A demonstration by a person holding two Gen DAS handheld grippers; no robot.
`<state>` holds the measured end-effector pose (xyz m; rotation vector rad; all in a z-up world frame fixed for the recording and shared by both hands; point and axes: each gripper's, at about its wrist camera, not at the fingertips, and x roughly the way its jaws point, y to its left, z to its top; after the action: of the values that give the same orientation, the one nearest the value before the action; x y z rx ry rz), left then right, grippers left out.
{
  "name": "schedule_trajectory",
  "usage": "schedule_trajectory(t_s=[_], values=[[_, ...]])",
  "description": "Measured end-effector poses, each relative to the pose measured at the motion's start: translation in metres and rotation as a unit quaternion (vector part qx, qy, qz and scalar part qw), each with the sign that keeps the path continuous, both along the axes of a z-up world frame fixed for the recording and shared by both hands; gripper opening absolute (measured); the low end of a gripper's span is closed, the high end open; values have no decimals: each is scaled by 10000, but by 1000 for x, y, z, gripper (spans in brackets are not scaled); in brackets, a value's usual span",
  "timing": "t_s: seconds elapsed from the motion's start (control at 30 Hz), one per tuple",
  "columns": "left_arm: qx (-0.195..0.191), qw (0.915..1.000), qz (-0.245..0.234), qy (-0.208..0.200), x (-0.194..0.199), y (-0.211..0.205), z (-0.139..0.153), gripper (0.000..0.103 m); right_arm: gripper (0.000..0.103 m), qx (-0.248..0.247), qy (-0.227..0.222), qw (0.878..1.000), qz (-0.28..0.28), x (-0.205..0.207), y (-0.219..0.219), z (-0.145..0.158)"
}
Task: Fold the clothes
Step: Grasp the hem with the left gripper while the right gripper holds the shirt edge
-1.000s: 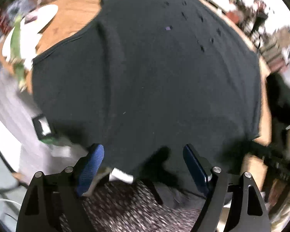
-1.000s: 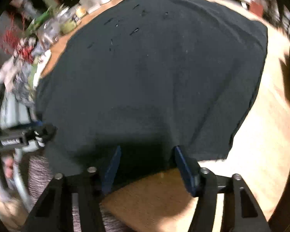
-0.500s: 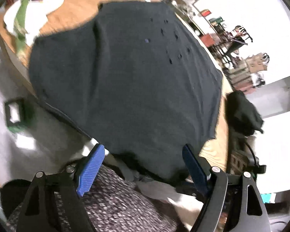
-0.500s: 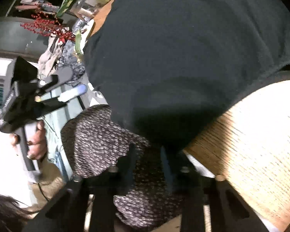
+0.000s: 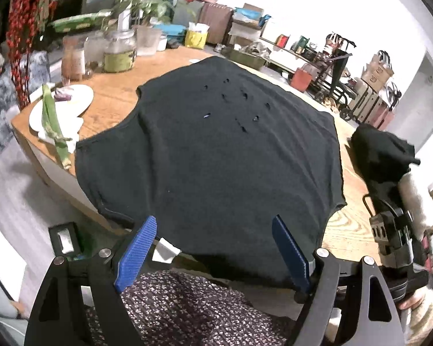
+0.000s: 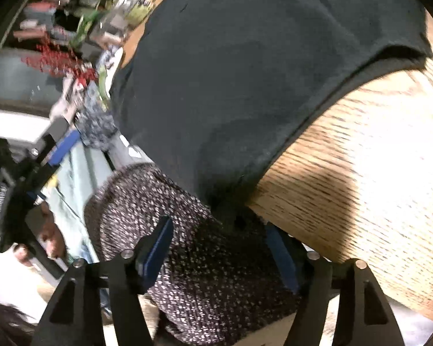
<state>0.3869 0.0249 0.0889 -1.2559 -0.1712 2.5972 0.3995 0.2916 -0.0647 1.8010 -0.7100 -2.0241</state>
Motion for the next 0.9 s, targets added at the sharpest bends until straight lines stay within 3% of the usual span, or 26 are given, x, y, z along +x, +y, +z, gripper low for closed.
schedule_trajectory(t_s=[0.1,0.23,0.3,0.33,0.37,0.47,0.67,0.7,0.8,0.9], values=[[-446,9977,-99,494,8,8,2,82,76,192,-98,9997,-74,-11,-22,-5],[-1073,9883,-436,990,24,25,1,82,77,369,-156,9991,-125,-22,-42,-12],[-1311,9820,-674,1181,32,36,-4,82,45,397,-188,9990,-117,-27,-50,-20],[-1427,9783,-792,1275,36,42,-6,82,22,364,-249,9989,-130,-30,-51,-22],[-1560,9736,-942,1376,41,49,-10,82,18,297,-285,9990,-163,-32,-49,-23],[-2083,9523,-1468,1682,57,74,-25,82,14,-112,-58,9997,-208,-34,-47,-7],[-3225,8876,-2444,2200,92,128,-60,82,14,-986,263,9937,-453,-44,-34,23],[-3340,8819,-2483,2214,91,135,-65,82,14,-1099,286,9924,-472,-46,-33,25],[-3501,8786,-2367,2226,80,149,-72,82,14,-1346,352,9890,-496,-51,-35,31],[-3504,8856,-2242,2066,63,153,-77,82,14,-1495,375,9867,-514,-54,-33,32]])
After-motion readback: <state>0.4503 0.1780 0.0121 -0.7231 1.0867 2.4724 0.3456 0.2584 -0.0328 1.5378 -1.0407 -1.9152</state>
